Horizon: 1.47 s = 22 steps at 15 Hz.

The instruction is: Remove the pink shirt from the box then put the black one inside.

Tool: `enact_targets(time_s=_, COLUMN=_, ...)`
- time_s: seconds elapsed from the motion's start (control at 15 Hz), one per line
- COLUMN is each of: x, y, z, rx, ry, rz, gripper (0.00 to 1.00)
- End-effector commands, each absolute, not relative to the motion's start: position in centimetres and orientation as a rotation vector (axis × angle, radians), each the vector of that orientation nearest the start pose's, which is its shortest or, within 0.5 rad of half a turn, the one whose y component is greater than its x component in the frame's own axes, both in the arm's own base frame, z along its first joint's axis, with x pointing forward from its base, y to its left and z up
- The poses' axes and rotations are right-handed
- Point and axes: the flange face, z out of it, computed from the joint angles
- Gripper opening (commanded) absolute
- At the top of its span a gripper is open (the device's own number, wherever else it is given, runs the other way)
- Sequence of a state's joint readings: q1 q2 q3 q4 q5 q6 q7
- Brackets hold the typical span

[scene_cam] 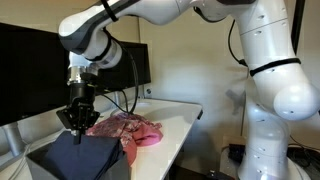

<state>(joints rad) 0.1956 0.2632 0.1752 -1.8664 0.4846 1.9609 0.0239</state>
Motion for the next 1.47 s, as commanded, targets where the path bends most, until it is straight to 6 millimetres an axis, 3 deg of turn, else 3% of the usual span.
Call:
enact_targets(time_s=0.0, x=56.4, y=24.6, z=37.0, rx=-2.62, ry=-0.167, rz=0.328, gripper=0.05)
enact_targets(time_s=0.33, x=57.7, y=25.2, z=38.6, rx=-2.582, ry=-0.201, rz=0.264, gripper=0.05)
enact_targets(time_s=0.67, x=58.4, y=24.4, z=39.6, rx=-2.562, ry=-0.185, rz=0.203, gripper=0.05)
enact_targets(time_s=1.4, x=59.5, y=23.0, z=35.5, rx=-2.537, ry=-0.1, rz=0.255, gripper=0.05)
